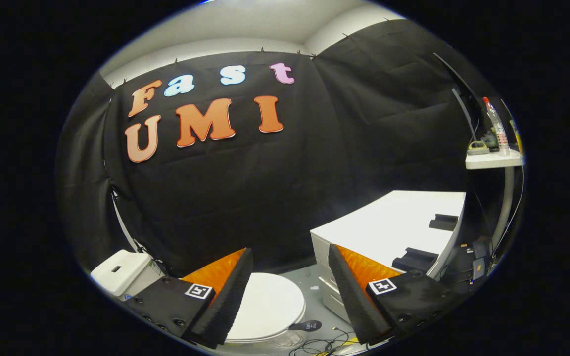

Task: Open the toilet lid.

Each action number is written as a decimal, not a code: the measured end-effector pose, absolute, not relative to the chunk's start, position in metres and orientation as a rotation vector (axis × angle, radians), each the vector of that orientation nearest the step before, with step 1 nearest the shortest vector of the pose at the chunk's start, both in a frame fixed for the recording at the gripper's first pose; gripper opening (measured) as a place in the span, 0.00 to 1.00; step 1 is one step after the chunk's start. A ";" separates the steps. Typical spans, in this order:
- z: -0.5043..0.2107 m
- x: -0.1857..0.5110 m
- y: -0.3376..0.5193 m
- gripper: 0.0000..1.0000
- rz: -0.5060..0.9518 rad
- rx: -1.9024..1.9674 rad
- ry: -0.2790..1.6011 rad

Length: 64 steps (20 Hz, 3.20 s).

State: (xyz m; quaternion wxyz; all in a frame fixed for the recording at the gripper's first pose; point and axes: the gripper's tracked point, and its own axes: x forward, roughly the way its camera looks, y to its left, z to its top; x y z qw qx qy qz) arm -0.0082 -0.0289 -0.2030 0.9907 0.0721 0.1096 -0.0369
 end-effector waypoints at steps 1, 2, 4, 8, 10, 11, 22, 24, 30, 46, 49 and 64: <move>-0.218 -0.010 -0.030 0.99 -0.077 0.169 0.243; -0.233 -0.012 -0.031 0.99 -0.082 0.192 0.262; -0.256 -0.014 -0.036 0.99 -0.105 0.221 0.283; -0.304 -0.019 -0.047 0.99 -0.133 0.282 0.336; -0.328 -0.020 -0.052 0.99 -0.150 0.319 0.369; -0.340 -0.021 -0.056 0.98 -0.159 0.337 0.386; -0.451 -0.031 -0.069 0.99 -0.201 0.440 0.587; -0.468 -0.036 -0.073 0.99 -0.211 0.462 0.617; -0.496 -0.047 -0.070 0.90 -0.206 0.613 0.720; -0.499 -0.042 -0.051 0.20 -0.188 0.974 0.815; -0.490 -0.040 -0.051 0.09 -0.205 0.954 0.802; -0.342 0.010 -0.017 0.08 -0.143 0.731 0.579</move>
